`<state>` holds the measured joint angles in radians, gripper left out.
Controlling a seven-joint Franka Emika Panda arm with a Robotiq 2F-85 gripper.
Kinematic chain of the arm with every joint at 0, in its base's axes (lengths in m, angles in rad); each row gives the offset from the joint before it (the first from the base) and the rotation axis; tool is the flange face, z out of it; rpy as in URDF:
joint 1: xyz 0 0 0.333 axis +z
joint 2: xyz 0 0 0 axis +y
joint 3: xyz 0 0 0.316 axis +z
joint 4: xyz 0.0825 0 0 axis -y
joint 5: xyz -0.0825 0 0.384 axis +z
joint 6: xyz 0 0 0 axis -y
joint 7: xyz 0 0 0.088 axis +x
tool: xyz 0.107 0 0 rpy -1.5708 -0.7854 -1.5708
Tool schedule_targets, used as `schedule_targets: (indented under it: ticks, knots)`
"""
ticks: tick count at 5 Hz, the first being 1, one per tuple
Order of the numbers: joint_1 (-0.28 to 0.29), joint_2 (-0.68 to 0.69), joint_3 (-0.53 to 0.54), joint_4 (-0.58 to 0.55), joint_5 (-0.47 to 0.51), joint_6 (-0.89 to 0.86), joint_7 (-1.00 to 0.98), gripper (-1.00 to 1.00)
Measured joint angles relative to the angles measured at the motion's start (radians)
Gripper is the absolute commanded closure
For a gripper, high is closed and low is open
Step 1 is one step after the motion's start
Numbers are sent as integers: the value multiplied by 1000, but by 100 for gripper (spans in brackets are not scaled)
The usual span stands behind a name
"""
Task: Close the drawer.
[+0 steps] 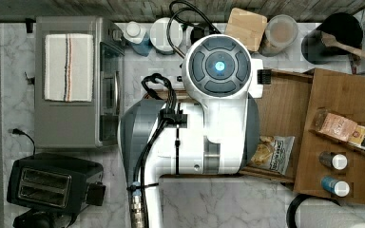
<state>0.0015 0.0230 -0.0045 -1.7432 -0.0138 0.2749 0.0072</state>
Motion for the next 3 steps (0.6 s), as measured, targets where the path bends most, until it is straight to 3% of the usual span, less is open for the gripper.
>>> schedule_targets:
  ticks: [3]
  knots:
    - [0, 24, 0, -17, 0, 69, -4, 100]
